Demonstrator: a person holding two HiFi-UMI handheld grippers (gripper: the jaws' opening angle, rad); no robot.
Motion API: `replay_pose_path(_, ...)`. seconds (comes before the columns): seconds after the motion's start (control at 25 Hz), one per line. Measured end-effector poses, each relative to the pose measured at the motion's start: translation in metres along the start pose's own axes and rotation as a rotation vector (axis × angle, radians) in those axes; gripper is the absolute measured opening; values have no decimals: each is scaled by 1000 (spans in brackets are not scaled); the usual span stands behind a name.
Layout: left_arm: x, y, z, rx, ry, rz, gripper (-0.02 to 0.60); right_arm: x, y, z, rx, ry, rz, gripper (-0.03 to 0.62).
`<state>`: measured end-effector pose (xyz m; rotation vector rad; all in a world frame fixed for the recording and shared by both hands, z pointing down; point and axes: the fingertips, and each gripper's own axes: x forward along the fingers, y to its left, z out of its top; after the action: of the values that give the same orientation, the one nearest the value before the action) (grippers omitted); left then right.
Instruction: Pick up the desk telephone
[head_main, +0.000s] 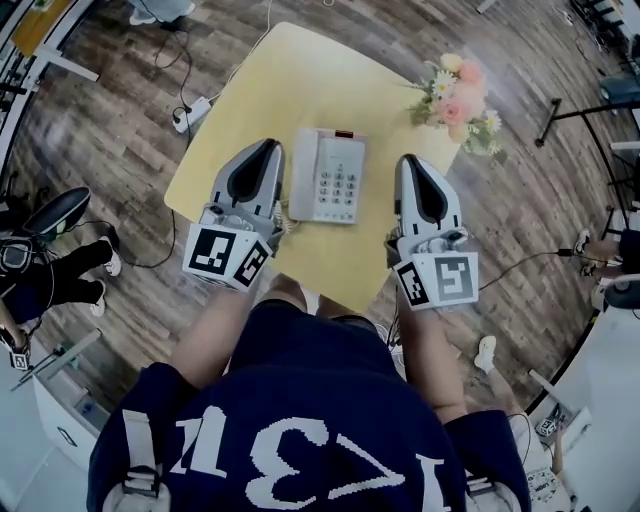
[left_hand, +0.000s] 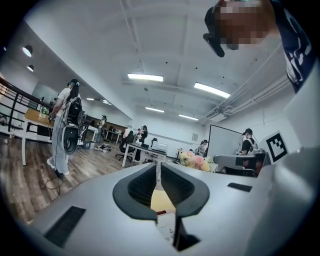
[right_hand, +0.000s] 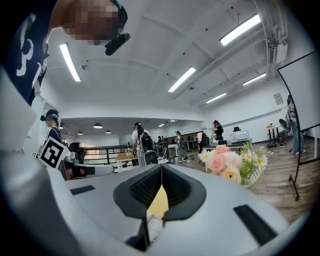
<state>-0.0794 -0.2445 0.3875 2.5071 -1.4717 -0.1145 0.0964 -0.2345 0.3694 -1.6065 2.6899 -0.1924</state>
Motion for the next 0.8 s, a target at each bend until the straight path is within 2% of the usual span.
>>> replay_pose_path(0.28, 20, 15, -60, -71, 142, -12, 21, 22, -15, -81, 56, 142, 13, 28)
replay_pose_path(0.32, 23, 16, -68, -77, 162, -15, 37, 26, -16, -94, 64, 166, 18, 29)
replay_pose_path(0.4, 27, 19, -85, -100, 208, -20, 118, 32, -17, -118, 92, 218, 23, 29)
replay_pose_path(0.48, 32, 23, -105, -123, 261, -25, 170, 38, -20, -139, 128, 265, 23, 31)
replay_pose_path(0.52, 34, 25, -115, -129, 289, -26, 189, 42, -22, -150, 149, 287, 24, 41)
replay_pose_path(0.56, 37, 27, -125, -133, 318, -25, 211, 45, -24, -160, 171, 307, 25, 97)
replay_pose_path(0.6, 39, 29, -135, -133, 348, -22, 229, 47, -27, -169, 190, 323, 23, 149)
replay_pose_path(0.8, 36, 27, -174, -147, 473, -27, 273, 45, -34, -201, 241, 364, 13, 173)
